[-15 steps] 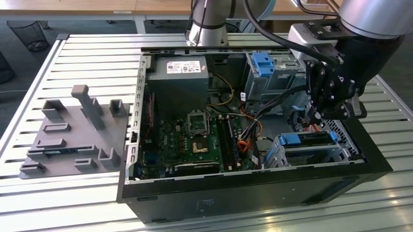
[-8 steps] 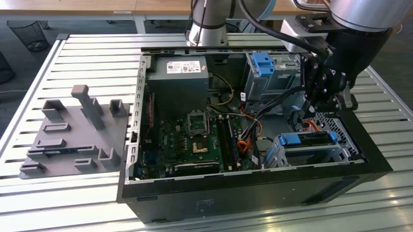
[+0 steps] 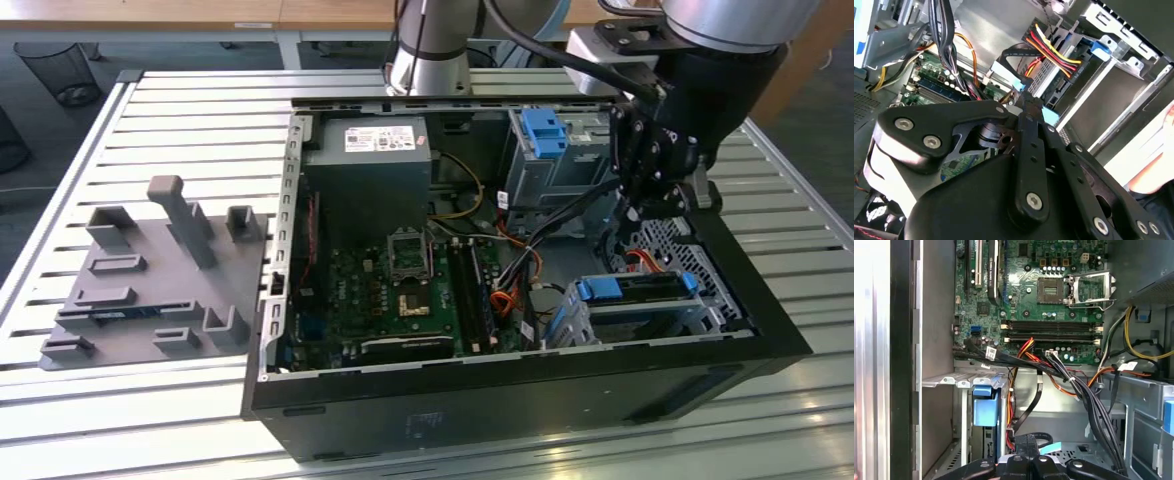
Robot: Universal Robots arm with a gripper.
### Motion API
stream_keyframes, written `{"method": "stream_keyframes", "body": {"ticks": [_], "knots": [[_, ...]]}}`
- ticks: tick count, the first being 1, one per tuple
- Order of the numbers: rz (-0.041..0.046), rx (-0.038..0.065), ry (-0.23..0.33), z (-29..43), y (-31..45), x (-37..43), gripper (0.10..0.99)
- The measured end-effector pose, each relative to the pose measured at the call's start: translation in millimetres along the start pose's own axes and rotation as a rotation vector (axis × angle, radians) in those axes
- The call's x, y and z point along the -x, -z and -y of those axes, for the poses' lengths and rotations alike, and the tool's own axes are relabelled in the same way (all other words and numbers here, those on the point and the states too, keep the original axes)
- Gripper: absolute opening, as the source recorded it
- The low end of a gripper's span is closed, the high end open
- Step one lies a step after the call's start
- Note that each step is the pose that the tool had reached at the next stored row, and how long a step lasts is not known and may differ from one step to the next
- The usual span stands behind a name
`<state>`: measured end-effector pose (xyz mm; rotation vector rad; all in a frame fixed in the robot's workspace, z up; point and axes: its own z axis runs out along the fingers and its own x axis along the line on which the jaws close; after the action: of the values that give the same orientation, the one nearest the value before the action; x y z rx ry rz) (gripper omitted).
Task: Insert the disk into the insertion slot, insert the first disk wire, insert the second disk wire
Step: 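Insert the second disk wire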
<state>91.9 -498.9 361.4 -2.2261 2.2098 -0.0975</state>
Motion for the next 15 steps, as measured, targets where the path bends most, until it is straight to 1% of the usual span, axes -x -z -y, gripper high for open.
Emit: {"method": "stream_keyframes", "body": {"ticks": [1, 3, 5, 6, 9, 11, 12, 14, 15], "knots": [[-0.006, 0.0, 0.0, 0.0, -0.5, 1.0, 0.106], [-0.0119, 0.0, 0.001, -0.1, -1.9, 3.0, 0.106], [-0.0125, 0.0, 0.001, -0.1, -3.0, 5.1, 0.114], [-0.0125, 0.0, 0.001, -0.1, -3.3, 6.2, 0.173], [-0.0124, 0.0, 0.001, -0.2, -4.1, 8.5, 0.173], [-0.0123, 0.0, 0.001, -0.2, -5.3, 9.2, 0.188], [-0.0125, 0.0, 0.001, -0.2, -5.9, 9.5, 0.247], [-0.0128, 0.001, 0.0, 0.0, -7.3, 9.9, 0.247], [-0.015, 0.004, -0.017, 2.3, -9.7, 11.5, 0.247]]}}
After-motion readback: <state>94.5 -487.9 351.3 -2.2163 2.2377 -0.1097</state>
